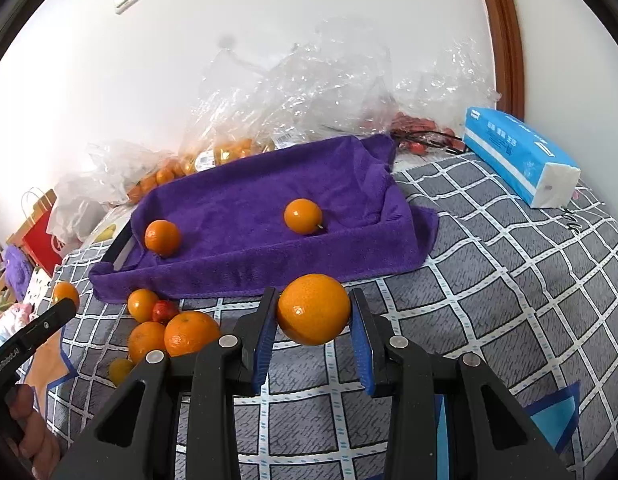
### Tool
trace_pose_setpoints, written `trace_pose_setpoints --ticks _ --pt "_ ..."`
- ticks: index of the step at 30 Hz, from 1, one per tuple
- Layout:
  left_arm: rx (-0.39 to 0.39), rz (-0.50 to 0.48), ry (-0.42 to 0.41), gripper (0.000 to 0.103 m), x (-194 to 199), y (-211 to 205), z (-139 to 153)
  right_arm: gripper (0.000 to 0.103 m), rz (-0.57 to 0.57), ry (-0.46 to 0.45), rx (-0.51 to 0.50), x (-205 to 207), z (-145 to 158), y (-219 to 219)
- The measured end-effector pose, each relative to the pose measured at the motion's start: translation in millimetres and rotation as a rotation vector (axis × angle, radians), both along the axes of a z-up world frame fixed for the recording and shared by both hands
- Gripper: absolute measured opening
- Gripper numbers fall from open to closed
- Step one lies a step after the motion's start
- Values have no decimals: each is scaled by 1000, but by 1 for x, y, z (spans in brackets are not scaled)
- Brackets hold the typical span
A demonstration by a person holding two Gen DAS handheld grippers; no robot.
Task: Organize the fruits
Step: 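Lift both held oranges and carry them over the purple towel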
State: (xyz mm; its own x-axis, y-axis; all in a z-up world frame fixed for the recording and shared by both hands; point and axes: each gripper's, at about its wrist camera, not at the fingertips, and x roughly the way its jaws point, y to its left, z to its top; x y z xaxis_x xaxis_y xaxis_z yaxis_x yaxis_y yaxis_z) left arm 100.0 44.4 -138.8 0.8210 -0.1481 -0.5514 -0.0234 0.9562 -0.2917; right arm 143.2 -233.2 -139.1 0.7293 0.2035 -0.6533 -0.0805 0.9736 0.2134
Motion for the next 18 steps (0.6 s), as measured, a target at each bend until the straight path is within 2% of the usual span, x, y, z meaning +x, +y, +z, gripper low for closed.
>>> trace_pose_setpoints --ticks 9,18 --pt "18 -30 -26 33 -3 -7 3 35 14 -17 7 -2 2 1" --pt "15 -24 -9 33 -1 -6 2 35 27 -57 -30 -9 7 8"
